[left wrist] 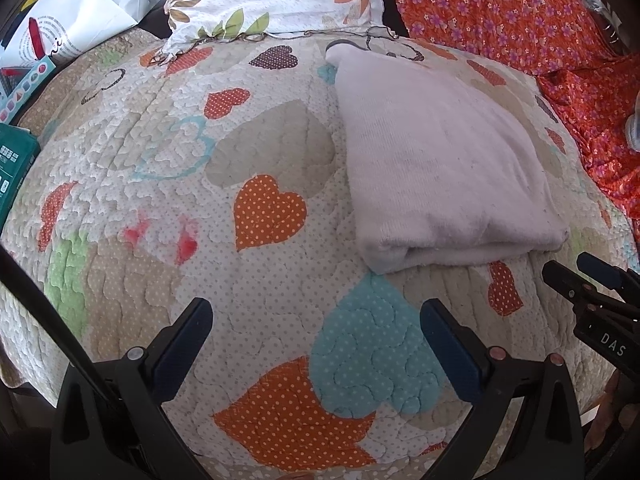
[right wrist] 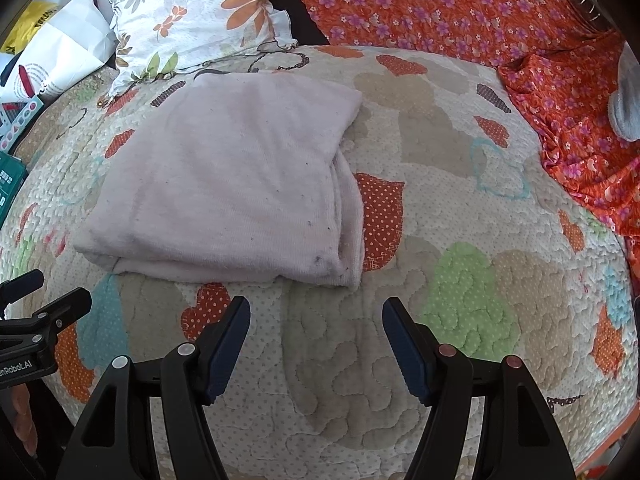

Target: Fold small clothes

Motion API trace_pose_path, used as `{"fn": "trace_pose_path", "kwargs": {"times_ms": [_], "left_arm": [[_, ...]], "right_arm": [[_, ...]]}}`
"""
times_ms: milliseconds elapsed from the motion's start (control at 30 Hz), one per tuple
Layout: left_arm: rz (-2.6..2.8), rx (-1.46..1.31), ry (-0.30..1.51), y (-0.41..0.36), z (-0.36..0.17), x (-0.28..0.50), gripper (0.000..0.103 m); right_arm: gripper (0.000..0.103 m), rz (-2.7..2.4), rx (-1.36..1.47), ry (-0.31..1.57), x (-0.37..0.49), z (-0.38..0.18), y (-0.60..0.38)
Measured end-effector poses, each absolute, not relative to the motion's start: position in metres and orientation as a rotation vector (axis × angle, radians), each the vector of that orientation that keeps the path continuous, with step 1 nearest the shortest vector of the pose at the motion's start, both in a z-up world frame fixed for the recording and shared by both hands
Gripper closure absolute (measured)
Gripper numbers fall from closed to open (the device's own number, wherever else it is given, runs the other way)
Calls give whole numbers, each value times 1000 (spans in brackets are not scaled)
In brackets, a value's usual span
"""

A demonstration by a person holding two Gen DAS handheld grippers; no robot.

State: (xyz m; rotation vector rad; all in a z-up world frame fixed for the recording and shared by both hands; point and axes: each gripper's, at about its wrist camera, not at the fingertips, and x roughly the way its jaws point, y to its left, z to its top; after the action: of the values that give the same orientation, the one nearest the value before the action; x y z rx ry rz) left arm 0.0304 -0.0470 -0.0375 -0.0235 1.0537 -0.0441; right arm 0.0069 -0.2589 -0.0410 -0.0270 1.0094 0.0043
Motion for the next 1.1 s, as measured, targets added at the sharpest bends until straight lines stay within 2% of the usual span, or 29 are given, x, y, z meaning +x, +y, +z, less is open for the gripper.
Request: {"fn": "trace_pose_path", "kwargs": {"times_ms": [1100], "left_arm": [[-62,-44,1084,-47,-43,30,0]], "right_arm": [[27,13,-43,1032,10,-47,-257]]}}
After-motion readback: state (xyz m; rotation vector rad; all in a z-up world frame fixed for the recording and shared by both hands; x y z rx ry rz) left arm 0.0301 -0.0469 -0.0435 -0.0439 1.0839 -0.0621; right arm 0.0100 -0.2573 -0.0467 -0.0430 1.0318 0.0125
